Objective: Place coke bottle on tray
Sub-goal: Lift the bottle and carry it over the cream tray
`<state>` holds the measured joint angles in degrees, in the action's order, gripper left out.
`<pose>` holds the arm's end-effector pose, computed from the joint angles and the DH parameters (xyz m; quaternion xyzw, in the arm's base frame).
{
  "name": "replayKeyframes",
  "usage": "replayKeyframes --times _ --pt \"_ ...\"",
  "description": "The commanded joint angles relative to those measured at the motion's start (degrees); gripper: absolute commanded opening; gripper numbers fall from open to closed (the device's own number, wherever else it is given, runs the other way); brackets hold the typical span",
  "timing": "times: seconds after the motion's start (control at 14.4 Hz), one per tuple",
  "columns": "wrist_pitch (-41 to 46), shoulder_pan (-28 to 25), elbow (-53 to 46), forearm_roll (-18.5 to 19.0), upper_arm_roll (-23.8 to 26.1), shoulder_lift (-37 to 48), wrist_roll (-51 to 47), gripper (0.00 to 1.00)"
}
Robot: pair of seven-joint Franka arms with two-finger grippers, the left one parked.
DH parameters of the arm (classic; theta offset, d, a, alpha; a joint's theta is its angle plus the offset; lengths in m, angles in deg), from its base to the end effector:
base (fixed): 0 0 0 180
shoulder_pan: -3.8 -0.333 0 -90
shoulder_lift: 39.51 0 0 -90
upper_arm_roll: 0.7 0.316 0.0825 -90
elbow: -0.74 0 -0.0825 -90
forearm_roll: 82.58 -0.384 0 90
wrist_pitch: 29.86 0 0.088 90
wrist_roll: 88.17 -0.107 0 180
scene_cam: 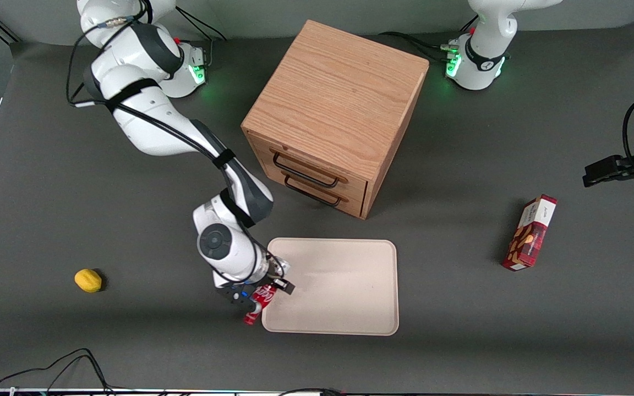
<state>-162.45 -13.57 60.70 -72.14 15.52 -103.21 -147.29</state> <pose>0.7040 0.3636 0.1801 -0.9620 0.2514 -0.0325 0.1015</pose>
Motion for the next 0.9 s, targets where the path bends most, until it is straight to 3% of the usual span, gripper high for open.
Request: replayKeyframes --times 0.0,0.28,0.35,0.42,0.49,0.63,0.83 --pt "0.05 -1.52 -3.53 1.34 0.12 -1.26 0.93 0.00" --pt "0.05 -1.44 -3.10 1.34 0.12 -1.26 0.67 0.00" --pt "0.05 -1.44 -3.09 1.34 0.12 -1.52 0.49 0.23" --pt "0.05 -1.44 -3.01 1.34 0.03 -1.61 0.41 0.59" --pt "0.05 -1.44 -2.92 1.34 -0.14 -1.61 0.49 0.81" --pt "-0.13 -1.52 -3.01 1.34 -0.41 -1.61 0.67 1.00" --pt "-0.22 -1.52 -3.01 1.34 -0.50 -1.70 0.76 1.00"
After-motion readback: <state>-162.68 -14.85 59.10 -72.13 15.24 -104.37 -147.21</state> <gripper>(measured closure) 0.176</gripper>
